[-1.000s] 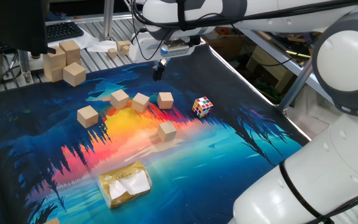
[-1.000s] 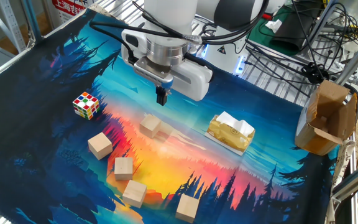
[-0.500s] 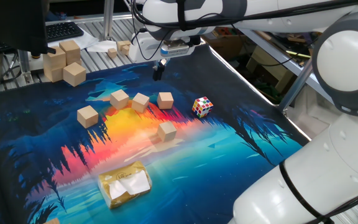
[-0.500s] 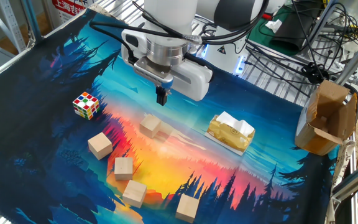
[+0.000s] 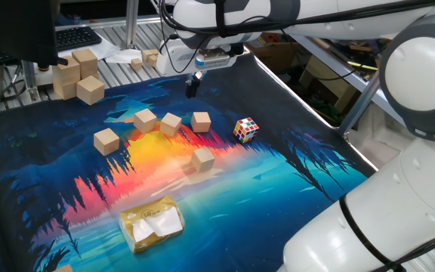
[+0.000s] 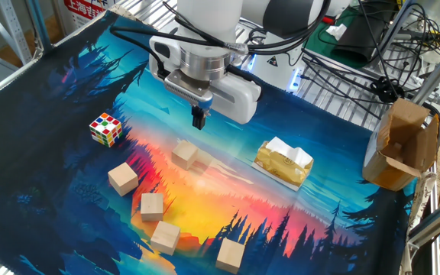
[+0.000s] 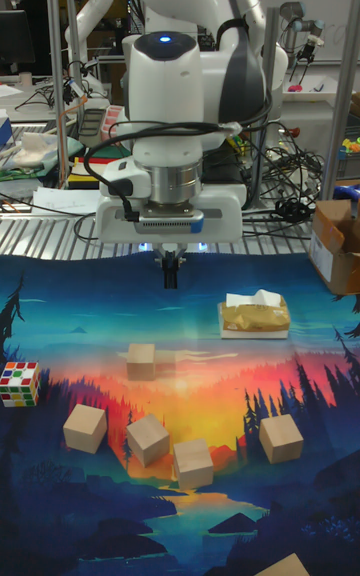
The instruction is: Stack the blocks in a vertical line of five
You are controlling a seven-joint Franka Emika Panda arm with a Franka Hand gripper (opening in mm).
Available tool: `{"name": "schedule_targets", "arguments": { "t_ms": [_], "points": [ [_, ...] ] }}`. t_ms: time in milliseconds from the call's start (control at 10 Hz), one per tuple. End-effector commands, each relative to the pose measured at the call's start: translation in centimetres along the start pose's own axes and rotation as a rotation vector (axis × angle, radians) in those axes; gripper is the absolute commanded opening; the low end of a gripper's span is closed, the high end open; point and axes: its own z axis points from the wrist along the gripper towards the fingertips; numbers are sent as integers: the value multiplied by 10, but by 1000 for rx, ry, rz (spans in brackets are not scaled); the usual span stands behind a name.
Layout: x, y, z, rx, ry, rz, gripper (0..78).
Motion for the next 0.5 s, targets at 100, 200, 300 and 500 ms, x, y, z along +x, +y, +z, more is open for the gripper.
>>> {"name": "schedule_targets", "arguments": {
  "t_ms": [100,200,300,500],
  "points": [
    [0,0,0,-172,-46,148,0],
    [0,1,0,-120,-50,134,0],
    [0,2,-1,-110,-50,132,0],
    [1,4,-1,-110,-40,132,0]
  ]
}}
